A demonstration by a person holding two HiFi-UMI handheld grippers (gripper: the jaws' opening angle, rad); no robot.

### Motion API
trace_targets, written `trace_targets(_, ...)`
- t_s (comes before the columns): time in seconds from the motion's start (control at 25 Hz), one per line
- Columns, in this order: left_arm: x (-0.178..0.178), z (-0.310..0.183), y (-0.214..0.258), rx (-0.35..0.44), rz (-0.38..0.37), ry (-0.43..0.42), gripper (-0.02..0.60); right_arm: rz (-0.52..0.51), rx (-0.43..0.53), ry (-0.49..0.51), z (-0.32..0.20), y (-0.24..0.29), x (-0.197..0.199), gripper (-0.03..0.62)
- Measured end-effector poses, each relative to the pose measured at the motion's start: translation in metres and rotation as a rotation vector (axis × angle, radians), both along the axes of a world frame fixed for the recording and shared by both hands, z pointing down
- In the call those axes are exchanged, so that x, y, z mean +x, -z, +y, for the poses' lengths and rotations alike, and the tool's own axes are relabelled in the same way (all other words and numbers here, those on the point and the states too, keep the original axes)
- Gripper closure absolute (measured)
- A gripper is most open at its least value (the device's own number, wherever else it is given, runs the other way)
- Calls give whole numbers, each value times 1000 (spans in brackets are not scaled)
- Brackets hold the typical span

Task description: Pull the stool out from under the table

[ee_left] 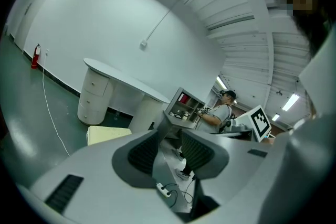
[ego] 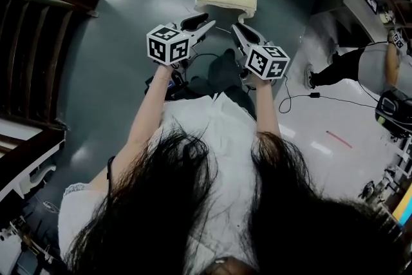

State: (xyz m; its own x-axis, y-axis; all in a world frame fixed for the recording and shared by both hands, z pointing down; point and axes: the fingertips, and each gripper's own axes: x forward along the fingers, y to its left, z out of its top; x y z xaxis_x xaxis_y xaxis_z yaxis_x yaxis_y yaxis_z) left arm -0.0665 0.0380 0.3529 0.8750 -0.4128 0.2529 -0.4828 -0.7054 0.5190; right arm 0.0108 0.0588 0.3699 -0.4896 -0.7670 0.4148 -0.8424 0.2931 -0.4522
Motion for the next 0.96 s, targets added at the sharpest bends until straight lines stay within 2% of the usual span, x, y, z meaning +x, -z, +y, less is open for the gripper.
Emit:
trace_targets(0.56,13,19,2,13,-10,-34,437,6,14,-4,24,4,4,528)
trace_targets(0.96,17,12,5,21,-14,-35,437,6,19,-7,20,5,10,528)
